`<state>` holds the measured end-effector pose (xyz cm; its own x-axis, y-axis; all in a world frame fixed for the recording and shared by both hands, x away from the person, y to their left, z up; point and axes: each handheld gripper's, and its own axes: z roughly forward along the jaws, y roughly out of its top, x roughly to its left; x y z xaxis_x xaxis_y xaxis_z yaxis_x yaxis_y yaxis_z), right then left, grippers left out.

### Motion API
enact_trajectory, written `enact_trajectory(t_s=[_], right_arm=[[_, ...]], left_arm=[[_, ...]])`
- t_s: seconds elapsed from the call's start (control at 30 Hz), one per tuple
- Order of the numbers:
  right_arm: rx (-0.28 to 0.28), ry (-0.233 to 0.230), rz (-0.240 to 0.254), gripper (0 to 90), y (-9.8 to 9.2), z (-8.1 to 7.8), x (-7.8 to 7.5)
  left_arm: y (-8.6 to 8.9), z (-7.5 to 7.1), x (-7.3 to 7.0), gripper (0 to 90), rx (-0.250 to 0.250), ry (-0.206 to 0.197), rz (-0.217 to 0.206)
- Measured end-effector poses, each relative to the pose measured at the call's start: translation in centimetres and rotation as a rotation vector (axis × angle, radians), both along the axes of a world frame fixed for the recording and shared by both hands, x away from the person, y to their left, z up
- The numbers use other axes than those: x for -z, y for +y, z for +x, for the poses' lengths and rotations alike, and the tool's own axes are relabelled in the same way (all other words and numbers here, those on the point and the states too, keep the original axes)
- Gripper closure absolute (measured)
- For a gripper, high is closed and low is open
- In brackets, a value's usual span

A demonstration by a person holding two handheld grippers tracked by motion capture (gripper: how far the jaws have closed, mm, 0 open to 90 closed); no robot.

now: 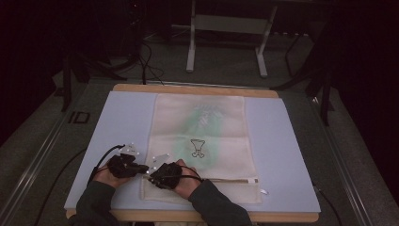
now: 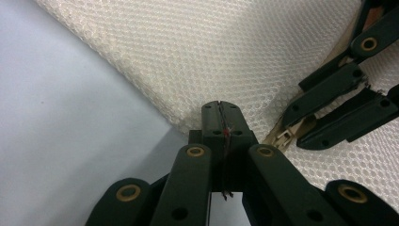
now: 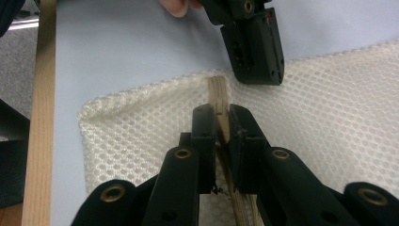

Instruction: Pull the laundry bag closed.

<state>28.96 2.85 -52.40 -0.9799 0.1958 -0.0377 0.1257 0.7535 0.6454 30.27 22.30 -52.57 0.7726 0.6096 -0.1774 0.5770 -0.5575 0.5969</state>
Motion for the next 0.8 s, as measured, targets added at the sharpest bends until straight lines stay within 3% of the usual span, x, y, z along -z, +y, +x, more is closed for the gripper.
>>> enact_trajectory(t_s=[0.8], right_arm=[[-0.008,-0.02,-0.044,82.2,-0.8,-0.32,-0.4]], left_arm=[[0.0,-0.01,-0.01,90.0,0.005,-0.005,0.003]])
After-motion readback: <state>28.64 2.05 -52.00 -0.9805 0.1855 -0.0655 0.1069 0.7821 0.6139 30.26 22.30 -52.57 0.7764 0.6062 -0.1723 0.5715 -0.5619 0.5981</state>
